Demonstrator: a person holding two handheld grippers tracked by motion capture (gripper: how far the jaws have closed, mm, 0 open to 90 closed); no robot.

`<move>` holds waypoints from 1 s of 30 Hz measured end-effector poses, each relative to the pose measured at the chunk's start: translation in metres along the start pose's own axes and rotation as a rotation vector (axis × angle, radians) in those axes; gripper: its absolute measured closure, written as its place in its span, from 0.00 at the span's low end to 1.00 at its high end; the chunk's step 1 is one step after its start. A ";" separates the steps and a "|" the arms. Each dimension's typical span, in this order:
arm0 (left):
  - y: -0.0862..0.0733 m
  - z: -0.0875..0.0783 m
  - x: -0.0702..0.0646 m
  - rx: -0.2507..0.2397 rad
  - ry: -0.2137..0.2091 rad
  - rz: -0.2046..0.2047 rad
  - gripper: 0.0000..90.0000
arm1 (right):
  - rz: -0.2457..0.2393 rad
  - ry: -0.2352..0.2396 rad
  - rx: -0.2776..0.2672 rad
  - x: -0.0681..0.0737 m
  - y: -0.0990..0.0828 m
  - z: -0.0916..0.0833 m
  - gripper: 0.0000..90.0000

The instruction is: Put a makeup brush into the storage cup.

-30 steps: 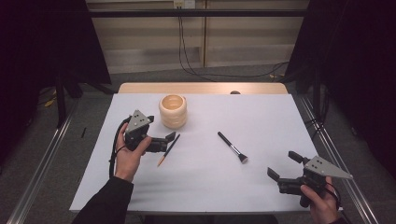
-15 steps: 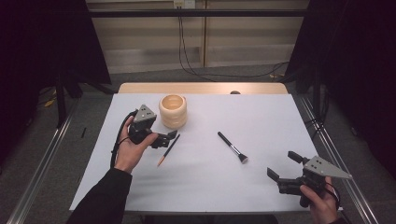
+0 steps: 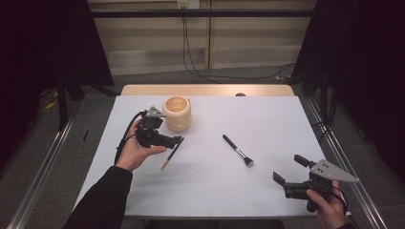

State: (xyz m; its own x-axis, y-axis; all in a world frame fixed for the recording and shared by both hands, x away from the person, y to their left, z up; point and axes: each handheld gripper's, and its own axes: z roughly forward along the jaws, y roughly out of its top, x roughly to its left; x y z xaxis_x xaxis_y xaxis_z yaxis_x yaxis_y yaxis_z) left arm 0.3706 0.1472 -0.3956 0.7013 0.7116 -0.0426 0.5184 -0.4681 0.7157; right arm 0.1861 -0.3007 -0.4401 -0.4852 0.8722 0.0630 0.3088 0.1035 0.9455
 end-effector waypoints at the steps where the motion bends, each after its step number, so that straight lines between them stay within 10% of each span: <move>1: 0.000 0.001 0.001 0.018 -0.007 0.003 0.05 | 0.000 0.002 0.002 0.000 0.000 0.000 0.00; 30: -0.007 0.032 -0.001 0.433 -0.059 -0.065 0.40 | -0.010 0.012 0.018 0.000 -0.001 0.002 0.01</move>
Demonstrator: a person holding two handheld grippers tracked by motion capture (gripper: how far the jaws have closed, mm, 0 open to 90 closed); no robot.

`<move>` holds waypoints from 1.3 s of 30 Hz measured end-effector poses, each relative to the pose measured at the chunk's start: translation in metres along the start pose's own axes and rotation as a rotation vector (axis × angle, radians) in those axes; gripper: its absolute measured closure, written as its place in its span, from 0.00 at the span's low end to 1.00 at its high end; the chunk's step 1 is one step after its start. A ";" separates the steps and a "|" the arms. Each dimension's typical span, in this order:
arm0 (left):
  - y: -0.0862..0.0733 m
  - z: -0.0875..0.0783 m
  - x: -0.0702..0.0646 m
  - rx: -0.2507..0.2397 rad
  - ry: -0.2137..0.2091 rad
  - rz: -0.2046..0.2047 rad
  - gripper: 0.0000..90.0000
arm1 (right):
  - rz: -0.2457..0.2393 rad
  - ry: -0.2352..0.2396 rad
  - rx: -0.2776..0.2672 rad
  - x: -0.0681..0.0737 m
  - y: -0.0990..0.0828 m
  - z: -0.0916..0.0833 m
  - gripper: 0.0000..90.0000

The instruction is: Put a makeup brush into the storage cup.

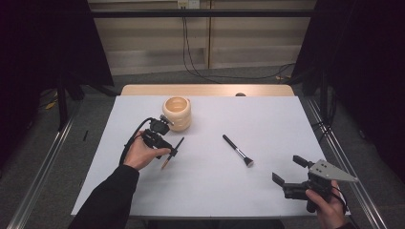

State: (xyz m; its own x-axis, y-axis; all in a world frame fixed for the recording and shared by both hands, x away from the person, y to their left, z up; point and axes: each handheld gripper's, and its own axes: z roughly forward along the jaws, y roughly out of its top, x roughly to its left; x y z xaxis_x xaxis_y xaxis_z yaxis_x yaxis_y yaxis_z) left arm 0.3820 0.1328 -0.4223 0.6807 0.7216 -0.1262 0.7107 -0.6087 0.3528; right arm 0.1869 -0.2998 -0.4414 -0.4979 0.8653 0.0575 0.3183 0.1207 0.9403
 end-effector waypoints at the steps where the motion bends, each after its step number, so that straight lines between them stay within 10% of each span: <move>1: 0.001 0.001 -0.001 0.020 -0.002 0.002 0.40 | 0.000 -0.001 0.000 0.000 0.000 0.000 0.01; 27: 0.002 0.026 -0.006 0.155 0.044 0.015 0.88 | -0.005 0.006 0.006 0.000 0.000 0.000 0.01; 39: 0.005 0.029 -0.003 0.182 0.032 -0.005 0.93 | -0.004 0.005 0.008 0.001 0.000 0.000 0.01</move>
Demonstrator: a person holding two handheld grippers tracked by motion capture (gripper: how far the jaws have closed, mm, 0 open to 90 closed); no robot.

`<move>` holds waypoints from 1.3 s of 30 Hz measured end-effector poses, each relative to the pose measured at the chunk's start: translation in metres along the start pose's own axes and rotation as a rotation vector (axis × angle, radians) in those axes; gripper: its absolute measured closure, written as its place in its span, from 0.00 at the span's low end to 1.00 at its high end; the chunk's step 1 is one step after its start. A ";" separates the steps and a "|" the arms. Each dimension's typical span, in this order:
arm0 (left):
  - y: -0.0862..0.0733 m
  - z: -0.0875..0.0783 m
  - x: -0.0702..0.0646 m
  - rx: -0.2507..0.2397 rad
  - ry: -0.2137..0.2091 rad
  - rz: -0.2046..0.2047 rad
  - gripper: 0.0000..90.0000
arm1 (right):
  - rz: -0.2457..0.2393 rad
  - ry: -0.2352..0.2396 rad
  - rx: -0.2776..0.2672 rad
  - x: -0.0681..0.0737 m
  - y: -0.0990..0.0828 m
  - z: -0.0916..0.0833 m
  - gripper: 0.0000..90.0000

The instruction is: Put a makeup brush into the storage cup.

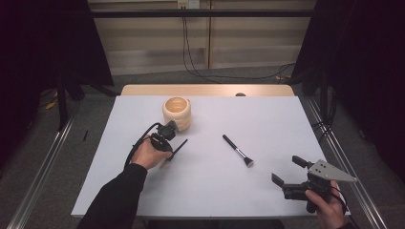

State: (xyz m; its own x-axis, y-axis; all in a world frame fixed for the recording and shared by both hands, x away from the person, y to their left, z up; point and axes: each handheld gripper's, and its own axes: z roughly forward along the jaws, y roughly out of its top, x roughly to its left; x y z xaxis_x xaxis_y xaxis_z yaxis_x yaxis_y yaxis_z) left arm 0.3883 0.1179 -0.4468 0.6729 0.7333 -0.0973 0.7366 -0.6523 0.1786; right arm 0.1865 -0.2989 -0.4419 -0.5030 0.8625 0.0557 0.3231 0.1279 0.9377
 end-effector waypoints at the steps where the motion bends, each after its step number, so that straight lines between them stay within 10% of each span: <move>1: 0.000 -0.001 0.000 0.001 0.001 0.006 0.93 | 0.000 0.001 0.000 0.000 0.000 0.000 0.01; 21: -0.004 -0.005 0.007 -0.010 -0.062 -0.002 0.93 | 0.000 -0.004 -0.002 -0.001 0.000 0.001 0.01; 39: -0.017 -0.029 0.006 -0.210 -0.136 -0.004 0.93 | 0.006 0.000 0.000 0.000 0.000 0.000 0.01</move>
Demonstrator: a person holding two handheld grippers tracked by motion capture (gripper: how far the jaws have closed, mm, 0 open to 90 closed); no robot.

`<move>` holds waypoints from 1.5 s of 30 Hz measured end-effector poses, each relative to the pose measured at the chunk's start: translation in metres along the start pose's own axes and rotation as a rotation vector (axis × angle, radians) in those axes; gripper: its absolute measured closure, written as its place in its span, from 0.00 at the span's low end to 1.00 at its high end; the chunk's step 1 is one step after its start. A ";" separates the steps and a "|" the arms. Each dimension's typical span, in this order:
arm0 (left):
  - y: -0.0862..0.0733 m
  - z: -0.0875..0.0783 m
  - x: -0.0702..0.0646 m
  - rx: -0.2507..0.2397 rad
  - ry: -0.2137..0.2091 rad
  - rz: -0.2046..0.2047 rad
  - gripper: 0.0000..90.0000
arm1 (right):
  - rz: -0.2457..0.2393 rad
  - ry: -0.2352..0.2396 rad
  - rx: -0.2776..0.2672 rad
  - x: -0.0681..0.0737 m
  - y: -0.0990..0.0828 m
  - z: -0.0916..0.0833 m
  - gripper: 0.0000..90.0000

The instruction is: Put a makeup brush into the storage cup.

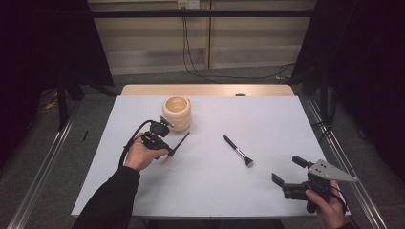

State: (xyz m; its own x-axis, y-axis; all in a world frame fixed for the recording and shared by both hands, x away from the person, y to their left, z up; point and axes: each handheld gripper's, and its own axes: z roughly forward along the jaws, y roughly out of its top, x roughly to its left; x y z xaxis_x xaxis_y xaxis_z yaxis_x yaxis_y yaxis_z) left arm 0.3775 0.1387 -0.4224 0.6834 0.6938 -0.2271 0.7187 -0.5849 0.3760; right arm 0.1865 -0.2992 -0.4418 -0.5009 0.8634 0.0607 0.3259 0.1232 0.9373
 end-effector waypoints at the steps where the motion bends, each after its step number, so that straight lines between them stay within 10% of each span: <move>1: -0.001 -0.001 0.000 -0.013 -0.010 0.001 0.93 | -0.003 0.002 -0.001 0.000 0.000 0.000 0.01; 12: -0.014 -0.016 -0.009 -0.160 -0.062 0.064 0.93 | -0.004 -0.002 -0.001 0.000 0.000 0.001 0.01; 17: -0.020 -0.020 -0.007 -0.259 -0.067 0.012 0.93 | -0.003 -0.001 -0.002 -0.001 0.000 0.000 0.01; 45: -0.048 -0.054 -0.019 -0.683 -0.122 0.081 0.93 | -0.004 0.003 -0.004 0.000 0.000 0.000 0.01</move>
State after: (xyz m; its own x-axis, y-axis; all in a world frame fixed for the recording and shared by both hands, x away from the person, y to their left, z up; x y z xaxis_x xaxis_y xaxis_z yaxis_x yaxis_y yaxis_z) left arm 0.3229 0.1762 -0.3881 0.7699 0.5834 -0.2587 0.4509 -0.2103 0.8675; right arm 0.1863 -0.2993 -0.4416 -0.5047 0.8613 0.0583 0.3210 0.1245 0.9388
